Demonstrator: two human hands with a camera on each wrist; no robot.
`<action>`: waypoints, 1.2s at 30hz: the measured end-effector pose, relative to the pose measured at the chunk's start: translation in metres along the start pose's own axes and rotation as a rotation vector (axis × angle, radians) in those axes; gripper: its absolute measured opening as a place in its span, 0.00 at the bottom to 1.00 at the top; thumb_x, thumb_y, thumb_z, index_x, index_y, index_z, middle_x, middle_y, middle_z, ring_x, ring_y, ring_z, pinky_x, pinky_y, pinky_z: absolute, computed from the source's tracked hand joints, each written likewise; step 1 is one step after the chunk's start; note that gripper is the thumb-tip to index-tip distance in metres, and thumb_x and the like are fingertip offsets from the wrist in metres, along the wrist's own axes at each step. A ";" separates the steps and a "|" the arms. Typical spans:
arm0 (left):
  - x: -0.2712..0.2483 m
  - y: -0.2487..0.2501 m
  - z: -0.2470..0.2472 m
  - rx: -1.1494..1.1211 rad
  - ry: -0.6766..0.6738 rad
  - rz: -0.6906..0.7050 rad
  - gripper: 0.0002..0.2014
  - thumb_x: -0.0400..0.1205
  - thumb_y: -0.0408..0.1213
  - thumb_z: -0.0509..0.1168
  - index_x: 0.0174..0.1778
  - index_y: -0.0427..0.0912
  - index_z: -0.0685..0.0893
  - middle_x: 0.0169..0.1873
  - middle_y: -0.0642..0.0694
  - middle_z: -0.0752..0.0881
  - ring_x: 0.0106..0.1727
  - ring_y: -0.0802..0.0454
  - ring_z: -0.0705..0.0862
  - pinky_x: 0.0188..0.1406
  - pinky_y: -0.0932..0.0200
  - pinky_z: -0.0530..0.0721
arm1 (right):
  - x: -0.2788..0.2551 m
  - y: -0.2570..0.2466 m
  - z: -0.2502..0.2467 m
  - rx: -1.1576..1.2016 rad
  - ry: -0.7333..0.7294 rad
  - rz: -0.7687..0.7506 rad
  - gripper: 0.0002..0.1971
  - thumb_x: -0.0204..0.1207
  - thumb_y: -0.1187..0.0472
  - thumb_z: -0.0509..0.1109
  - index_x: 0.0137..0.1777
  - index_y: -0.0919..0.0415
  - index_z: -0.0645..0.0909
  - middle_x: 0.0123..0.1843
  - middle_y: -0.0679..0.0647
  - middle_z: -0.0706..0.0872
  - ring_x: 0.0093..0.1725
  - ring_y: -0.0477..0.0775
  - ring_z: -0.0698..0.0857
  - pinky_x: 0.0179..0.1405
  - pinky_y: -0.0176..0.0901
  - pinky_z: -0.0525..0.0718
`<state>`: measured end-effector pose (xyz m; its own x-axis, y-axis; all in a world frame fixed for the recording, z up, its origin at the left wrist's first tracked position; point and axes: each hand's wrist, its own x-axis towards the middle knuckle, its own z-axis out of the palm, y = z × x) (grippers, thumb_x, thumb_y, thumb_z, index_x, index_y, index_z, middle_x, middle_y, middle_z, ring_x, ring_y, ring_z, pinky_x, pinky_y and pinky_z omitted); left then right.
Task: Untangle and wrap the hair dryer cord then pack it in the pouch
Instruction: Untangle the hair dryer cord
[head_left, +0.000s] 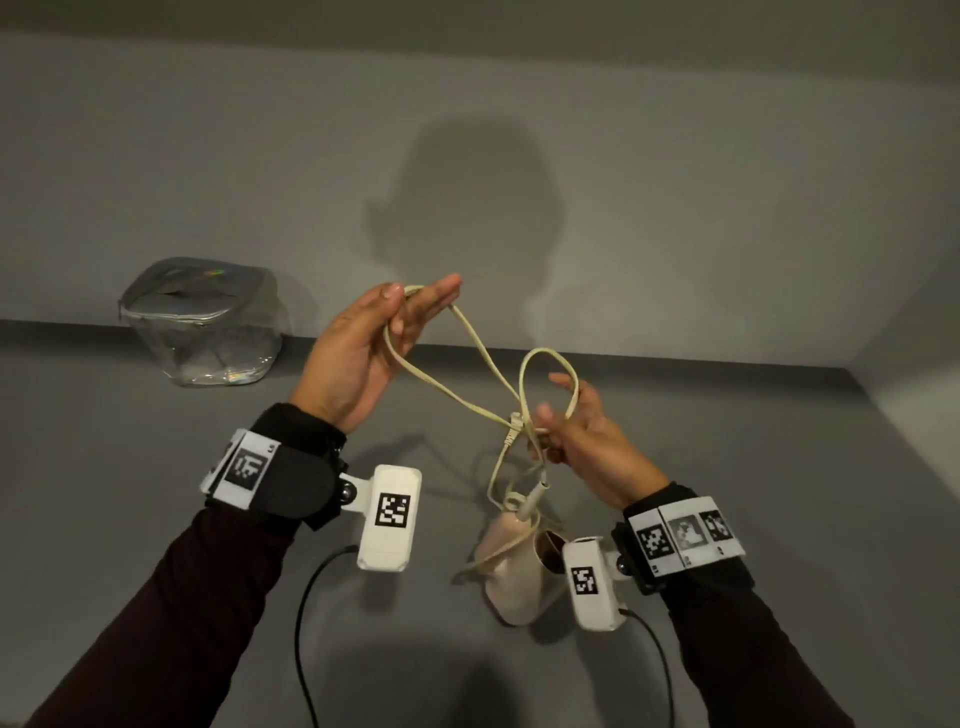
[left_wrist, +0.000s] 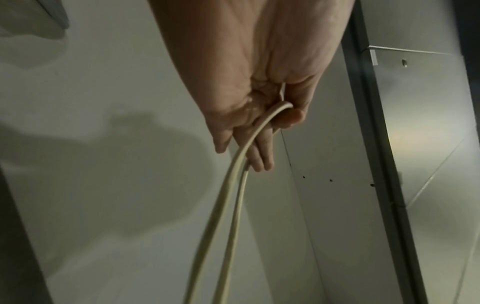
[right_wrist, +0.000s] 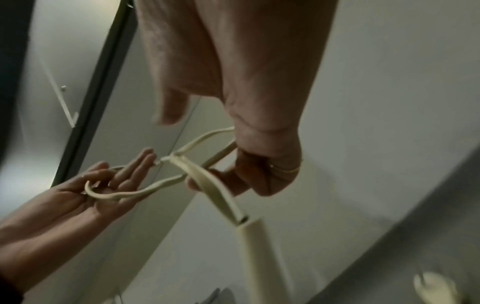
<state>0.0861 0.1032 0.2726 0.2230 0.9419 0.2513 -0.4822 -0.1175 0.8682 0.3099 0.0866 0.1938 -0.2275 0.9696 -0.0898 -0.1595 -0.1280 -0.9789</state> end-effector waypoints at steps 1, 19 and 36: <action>0.001 0.000 -0.003 0.000 0.013 -0.003 0.20 0.84 0.36 0.48 0.24 0.43 0.70 0.57 0.39 0.88 0.69 0.46 0.79 0.72 0.57 0.74 | 0.000 -0.005 -0.004 -0.111 -0.007 -0.048 0.28 0.67 0.68 0.73 0.63 0.52 0.64 0.35 0.55 0.81 0.33 0.49 0.84 0.36 0.37 0.82; 0.017 0.038 0.029 -0.029 -0.141 -0.062 0.21 0.85 0.43 0.44 0.25 0.45 0.67 0.57 0.43 0.88 0.69 0.47 0.79 0.70 0.50 0.75 | 0.051 0.009 0.054 -0.375 0.116 -0.106 0.18 0.69 0.65 0.75 0.59 0.63 0.79 0.57 0.58 0.83 0.53 0.55 0.82 0.61 0.50 0.81; -0.013 -0.037 -0.062 0.461 -0.023 -0.399 0.19 0.76 0.52 0.58 0.61 0.52 0.81 0.58 0.55 0.87 0.62 0.60 0.80 0.63 0.57 0.71 | 0.030 -0.018 0.045 0.185 0.153 -0.050 0.07 0.79 0.67 0.60 0.44 0.64 0.79 0.32 0.55 0.88 0.32 0.49 0.90 0.27 0.38 0.87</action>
<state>0.0488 0.1149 0.2111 0.3321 0.9347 -0.1270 0.0574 0.1143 0.9918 0.2623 0.1084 0.2166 -0.0690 0.9942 -0.0824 -0.3432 -0.1012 -0.9338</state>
